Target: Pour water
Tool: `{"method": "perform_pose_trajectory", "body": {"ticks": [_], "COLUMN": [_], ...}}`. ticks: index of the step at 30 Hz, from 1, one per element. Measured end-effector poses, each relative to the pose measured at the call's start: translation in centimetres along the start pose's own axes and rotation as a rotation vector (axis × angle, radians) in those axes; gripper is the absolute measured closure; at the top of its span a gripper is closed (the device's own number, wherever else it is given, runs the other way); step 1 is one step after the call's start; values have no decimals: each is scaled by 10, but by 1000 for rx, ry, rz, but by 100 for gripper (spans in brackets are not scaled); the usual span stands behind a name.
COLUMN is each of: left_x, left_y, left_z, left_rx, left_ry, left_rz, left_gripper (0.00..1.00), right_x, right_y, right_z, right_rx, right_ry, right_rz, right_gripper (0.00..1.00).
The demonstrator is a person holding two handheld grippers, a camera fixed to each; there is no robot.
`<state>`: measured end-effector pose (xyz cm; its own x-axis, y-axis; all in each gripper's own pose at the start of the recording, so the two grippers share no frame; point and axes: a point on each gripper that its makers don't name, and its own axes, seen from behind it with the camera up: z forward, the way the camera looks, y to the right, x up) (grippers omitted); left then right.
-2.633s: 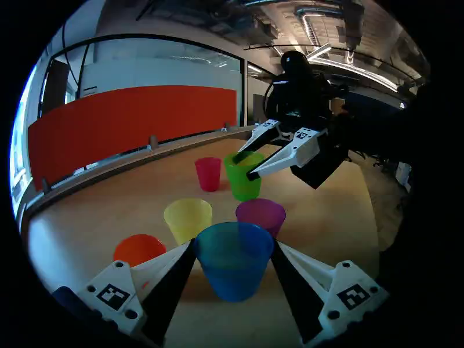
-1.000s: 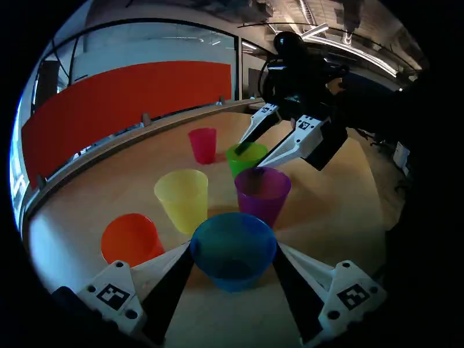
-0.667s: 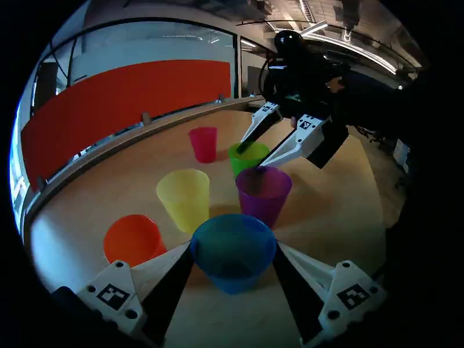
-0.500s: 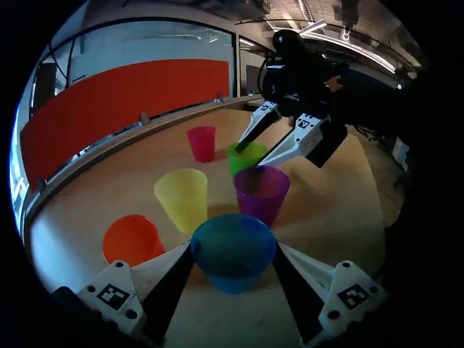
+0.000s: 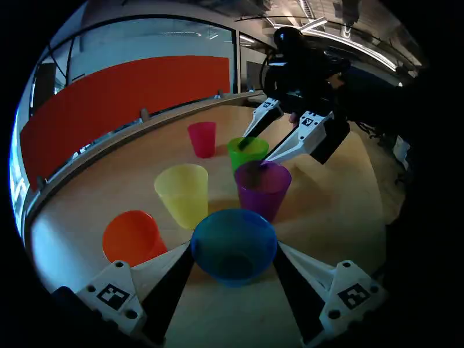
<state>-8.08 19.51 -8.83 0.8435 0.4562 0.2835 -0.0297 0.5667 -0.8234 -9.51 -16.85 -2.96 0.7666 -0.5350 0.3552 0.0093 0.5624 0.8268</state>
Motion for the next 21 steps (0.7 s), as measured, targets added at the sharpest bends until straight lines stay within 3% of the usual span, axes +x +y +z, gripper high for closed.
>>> {"method": "perform_pose_trajectory", "body": {"ticks": [21], "left_x": [-16], "left_y": [-3], "left_z": [-9], "left_rx": [7], "left_ry": [-59], "left_rz": [23], "left_gripper": [10], "right_x": [-14], "right_y": [-2], "right_z": [-8], "right_rx": [-9], "right_ry": [-21], "right_rz": [6], "right_gripper": [0]}}
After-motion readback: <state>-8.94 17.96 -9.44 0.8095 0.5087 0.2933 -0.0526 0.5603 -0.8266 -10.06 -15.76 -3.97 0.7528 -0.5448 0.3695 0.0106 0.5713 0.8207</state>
